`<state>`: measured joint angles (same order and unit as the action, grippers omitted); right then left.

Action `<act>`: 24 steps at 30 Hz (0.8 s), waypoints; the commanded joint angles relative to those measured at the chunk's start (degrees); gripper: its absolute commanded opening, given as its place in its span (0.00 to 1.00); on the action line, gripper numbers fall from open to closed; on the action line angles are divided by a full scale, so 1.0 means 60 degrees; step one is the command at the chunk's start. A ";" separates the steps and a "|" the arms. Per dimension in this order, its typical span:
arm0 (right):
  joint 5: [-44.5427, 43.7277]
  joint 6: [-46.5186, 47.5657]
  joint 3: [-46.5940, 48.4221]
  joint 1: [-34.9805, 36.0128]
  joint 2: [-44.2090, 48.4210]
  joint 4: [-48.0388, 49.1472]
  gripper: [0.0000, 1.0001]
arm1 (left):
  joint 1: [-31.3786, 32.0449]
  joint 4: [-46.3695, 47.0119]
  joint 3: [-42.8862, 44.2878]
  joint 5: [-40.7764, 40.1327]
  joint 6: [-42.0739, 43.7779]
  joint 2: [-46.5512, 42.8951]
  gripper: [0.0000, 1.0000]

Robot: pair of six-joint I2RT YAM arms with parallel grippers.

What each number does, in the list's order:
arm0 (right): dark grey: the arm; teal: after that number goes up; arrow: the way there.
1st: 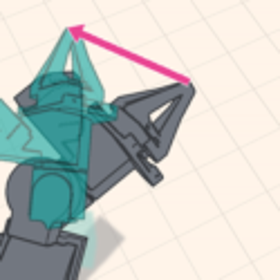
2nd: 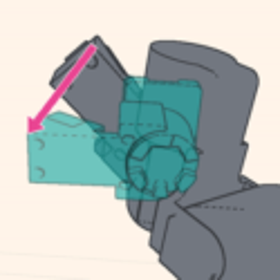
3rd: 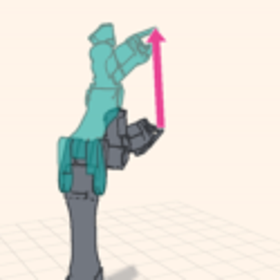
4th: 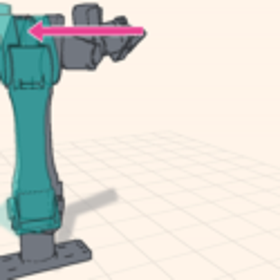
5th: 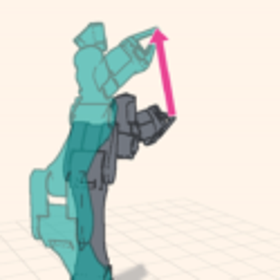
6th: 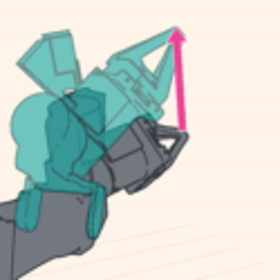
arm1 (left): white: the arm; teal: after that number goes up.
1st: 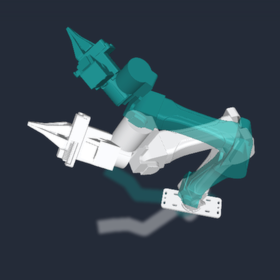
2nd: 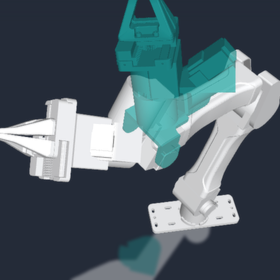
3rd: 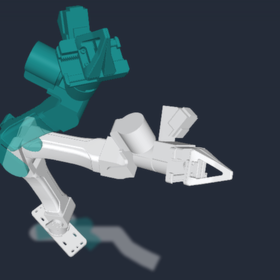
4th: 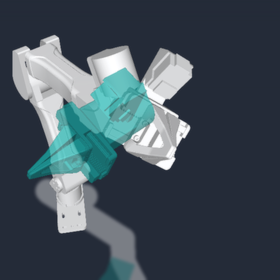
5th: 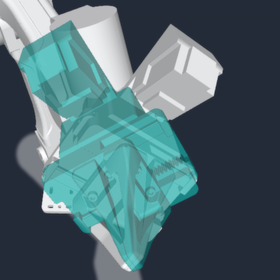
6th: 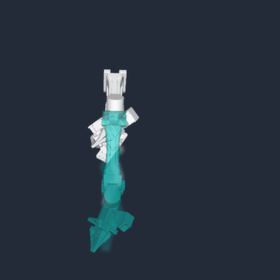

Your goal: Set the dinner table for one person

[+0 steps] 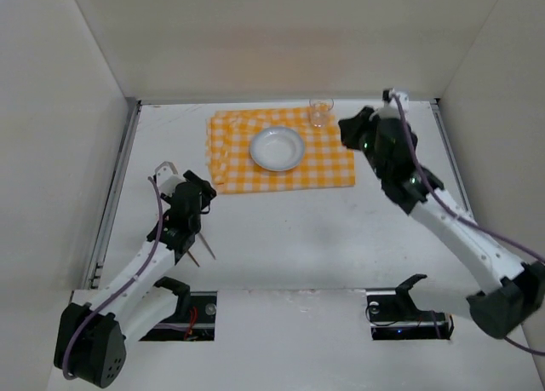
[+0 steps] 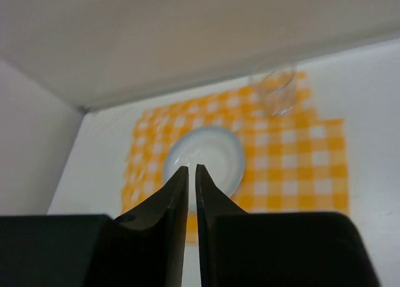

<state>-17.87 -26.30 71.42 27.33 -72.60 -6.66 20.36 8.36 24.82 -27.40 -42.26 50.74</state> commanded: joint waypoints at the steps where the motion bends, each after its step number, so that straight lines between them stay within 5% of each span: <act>1: -0.0317 -0.0697 -0.3106 0.1015 0.1079 0.1692 0.10 | 0.0392 -0.2458 0.0405 -0.0355 -0.0119 -0.0443 0.52; 5: -0.0405 -0.0831 -0.5234 0.2304 0.2531 0.2120 0.08 | 0.1006 -0.4229 0.0214 -0.0749 -0.0631 -0.1218 0.51; 11: -0.0495 -0.0845 -0.7198 0.3186 0.3633 0.3245 0.18 | 0.1609 -0.6139 0.0317 -0.1469 -0.1700 -0.1061 0.51; 24: 0.0340 -0.1182 -0.7450 0.3318 0.2169 0.4303 0.27 | 0.2282 -0.6345 0.0097 -0.1015 -0.3240 0.0610 0.42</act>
<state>-17.52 -32.36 26.65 46.61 -58.74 14.02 33.34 -27.99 25.41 -33.61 -59.33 53.71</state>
